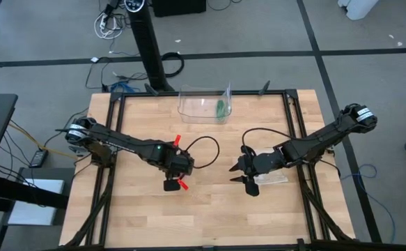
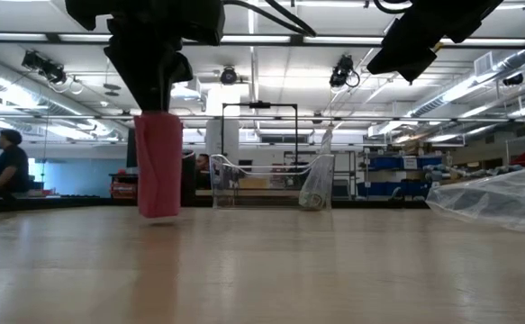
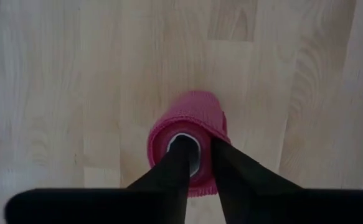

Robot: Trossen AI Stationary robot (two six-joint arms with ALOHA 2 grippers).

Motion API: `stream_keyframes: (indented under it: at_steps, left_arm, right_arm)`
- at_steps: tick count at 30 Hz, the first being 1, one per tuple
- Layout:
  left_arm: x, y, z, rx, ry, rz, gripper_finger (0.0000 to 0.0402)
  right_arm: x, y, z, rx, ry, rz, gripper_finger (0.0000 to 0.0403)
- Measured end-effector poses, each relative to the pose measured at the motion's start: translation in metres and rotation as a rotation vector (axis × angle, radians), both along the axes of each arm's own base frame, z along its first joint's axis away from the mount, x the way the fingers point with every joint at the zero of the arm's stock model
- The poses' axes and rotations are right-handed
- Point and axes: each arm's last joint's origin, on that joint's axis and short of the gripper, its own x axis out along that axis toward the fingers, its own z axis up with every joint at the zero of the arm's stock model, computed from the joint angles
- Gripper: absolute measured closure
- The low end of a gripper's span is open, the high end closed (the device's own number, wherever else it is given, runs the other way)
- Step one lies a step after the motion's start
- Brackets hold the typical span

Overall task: Roll bandage
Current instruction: Roll the pink bandage

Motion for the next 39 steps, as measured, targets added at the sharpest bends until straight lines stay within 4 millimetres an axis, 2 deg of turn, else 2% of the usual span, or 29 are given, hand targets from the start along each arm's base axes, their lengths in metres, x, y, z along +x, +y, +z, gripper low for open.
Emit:
stream_keyframes:
  at_steps: [7, 9, 16, 20, 23, 29, 39]
  left_arm:
    - [0.0, 0.0, 0.0002, -0.001, -0.001, -0.001, 0.039]
    - [0.0, 0.0, 0.0002, 0.001, -0.001, 0.001, 0.0389]
    - [0.0005, 0.0017, 0.0008, 0.053, -0.02, 0.033, 0.0324]
    - [0.0002, 0.0014, 0.0008, 0.041, -0.015, 0.03, 0.0308]
    - [0.0002, 0.0013, 0.0007, 0.038, -0.015, 0.029, 0.032]
    - [0.0002, 0.0013, 0.0012, 0.041, -0.015, 0.018, 0.0391]
    - [0.0003, 0.0013, 0.0014, 0.037, -0.019, 0.034, 0.0386]
  right_arm:
    - [0.0, 0.0, 0.0, 0.0, 0.0, 0.0, 0.0225]
    - [0.0, 0.0, 0.0, 0.0, 0.0, 0.0, 0.0225]
    - [0.0, 0.0003, -0.0001, 0.005, 0.002, 0.008, 0.0228]
    - [0.0, 0.0004, 0.0, 0.007, 0.003, 0.01, 0.0228]
    - [-0.0001, 0.0004, -0.0001, 0.007, 0.003, 0.011, 0.0227]
    - [-0.0001, 0.0005, -0.0001, 0.008, 0.003, 0.013, 0.0229]
    - [-0.0001, 0.0005, -0.0001, 0.009, 0.004, 0.014, 0.0231]
